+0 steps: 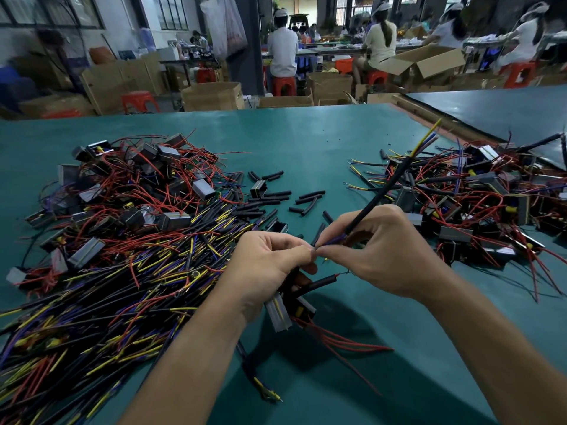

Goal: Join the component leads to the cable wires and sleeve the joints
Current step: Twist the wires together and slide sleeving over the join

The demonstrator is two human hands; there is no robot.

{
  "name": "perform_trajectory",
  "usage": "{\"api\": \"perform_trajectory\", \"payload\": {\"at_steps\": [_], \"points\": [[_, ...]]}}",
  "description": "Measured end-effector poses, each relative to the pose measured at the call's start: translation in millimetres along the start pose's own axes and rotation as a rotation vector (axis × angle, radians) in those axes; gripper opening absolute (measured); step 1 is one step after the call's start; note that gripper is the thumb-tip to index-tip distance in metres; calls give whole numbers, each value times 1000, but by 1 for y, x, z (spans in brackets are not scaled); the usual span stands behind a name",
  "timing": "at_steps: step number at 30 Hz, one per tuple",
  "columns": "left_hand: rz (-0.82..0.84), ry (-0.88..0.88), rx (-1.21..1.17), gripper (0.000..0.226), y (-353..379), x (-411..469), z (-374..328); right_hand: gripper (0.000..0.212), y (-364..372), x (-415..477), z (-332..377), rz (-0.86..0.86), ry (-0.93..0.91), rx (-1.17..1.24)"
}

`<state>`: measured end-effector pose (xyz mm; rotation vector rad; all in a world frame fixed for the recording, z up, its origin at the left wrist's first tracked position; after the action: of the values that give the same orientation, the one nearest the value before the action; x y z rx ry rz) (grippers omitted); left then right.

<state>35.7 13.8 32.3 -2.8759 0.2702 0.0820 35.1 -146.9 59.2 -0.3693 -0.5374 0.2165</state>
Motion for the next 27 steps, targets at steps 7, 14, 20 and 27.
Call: {"api": "perform_trajectory", "payload": {"at_steps": [7,14,20,27], "points": [[-16,139,80,12,0,1,-1,10,2,0,-3,2,168,102],[-52,290,212,11,5,-2,-5,17,4,0,-20,-82,518,450],[-63,271,166,9,6,-1,-4,11,-1,1,-20,-80,429,402],[-71,289,204,8,5,-1,-6,11,0,2,-18,-91,405,418]]}}
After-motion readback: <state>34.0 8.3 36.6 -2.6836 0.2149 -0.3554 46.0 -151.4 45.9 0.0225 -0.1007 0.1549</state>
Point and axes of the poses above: each hand's wrist, its own x-axis towards the middle knuckle, its own y-axis out of the palm, z = x × y, the point moved 4 cm from there along x, towards the middle knuckle, and after that the axes turned 13 degrees about x, right-handed, at the moved point
